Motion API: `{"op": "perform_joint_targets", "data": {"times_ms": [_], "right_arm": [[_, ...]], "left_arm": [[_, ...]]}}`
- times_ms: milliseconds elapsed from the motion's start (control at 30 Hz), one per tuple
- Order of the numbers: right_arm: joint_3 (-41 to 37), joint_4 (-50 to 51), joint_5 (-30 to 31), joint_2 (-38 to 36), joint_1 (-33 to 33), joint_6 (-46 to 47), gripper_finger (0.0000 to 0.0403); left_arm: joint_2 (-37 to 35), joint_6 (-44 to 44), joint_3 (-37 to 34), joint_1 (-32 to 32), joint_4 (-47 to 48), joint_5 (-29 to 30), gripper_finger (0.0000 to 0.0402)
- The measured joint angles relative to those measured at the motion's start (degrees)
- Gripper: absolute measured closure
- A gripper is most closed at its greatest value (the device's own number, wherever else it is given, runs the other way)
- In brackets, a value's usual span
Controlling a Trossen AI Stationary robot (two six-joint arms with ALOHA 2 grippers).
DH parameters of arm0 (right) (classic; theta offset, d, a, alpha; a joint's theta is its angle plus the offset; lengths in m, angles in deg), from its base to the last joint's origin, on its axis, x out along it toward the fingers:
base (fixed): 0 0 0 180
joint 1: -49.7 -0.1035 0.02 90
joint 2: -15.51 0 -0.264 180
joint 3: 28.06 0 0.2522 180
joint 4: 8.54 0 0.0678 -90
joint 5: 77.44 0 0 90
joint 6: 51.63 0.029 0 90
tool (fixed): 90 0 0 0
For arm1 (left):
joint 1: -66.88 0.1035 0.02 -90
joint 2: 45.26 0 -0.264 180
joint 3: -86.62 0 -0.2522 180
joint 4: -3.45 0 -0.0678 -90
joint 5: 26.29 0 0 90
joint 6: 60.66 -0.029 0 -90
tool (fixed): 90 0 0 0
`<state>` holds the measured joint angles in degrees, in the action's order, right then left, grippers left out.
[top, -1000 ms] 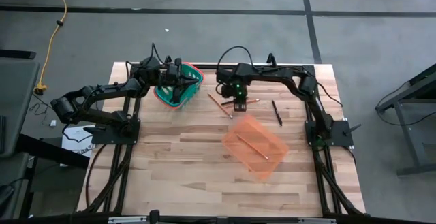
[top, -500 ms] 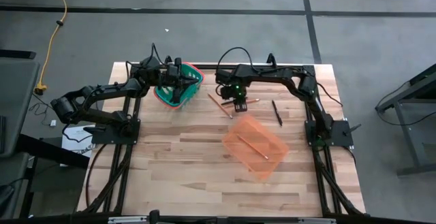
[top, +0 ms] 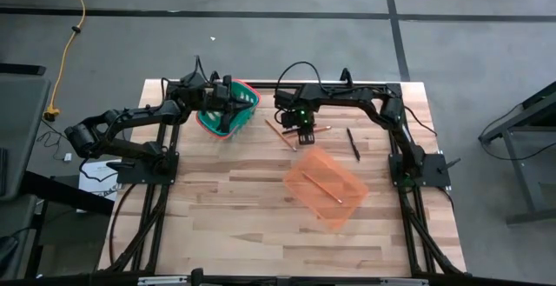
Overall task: Sort pens & pencils
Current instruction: Put the orange pencil into the orange bin
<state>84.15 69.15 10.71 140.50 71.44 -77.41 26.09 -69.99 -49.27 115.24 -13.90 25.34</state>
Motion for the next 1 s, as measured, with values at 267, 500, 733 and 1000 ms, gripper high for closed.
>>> {"op": "perform_joint_targets", "data": {"times_ms": [267, 500, 733, 1000], "right_arm": [[-6.50, -5.23, 1.73, -1.38, 0.44, -0.97, 0.0288], [-7.60, -5.60, 1.41, -1.75, 1.13, -2.19, 0.0314], [-7.91, -5.91, 1.43, -1.55, 1.62, -2.65, 0.0329], [-14.05, -10.81, 3.13, -2.35, 1.02, -2.77, 0.0380]], "left_arm": [[0.00, -0.80, 0.00, 0.00, 1.77, 0.03, 0.0396], [0.00, -0.82, 0.00, 0.00, 1.75, 0.21, 0.0396], [0.00, -0.93, 0.00, 0.00, 1.75, 0.41, 0.0396], [0.00, -1.54, 0.00, 0.00, 1.59, 0.46, 0.0396]]}}
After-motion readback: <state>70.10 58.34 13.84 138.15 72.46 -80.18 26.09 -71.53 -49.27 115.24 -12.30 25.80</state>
